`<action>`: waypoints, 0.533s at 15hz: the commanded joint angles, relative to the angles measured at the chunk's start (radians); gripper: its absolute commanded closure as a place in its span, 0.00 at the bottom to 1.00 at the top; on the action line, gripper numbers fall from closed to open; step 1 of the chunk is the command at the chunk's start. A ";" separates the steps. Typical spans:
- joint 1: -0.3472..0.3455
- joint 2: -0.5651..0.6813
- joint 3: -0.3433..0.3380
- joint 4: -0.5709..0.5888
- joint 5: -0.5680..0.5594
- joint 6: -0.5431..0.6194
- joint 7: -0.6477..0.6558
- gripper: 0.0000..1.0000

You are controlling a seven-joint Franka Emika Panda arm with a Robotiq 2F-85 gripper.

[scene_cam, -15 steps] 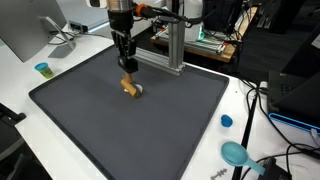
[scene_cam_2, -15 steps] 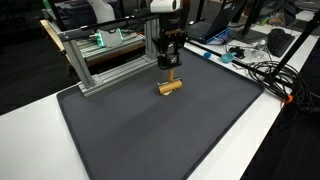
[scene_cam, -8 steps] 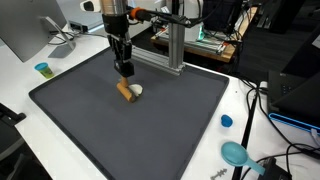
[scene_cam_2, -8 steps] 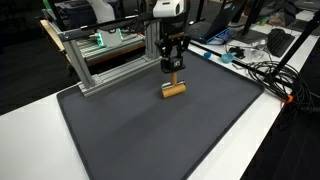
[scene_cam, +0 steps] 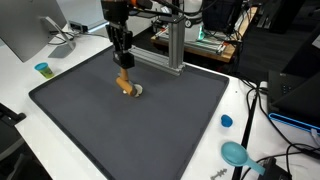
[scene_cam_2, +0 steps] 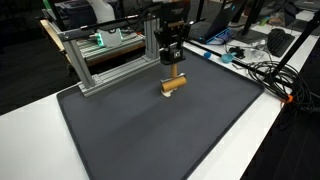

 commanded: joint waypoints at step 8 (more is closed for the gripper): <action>0.018 0.003 0.016 -0.041 -0.050 -0.065 -0.078 0.78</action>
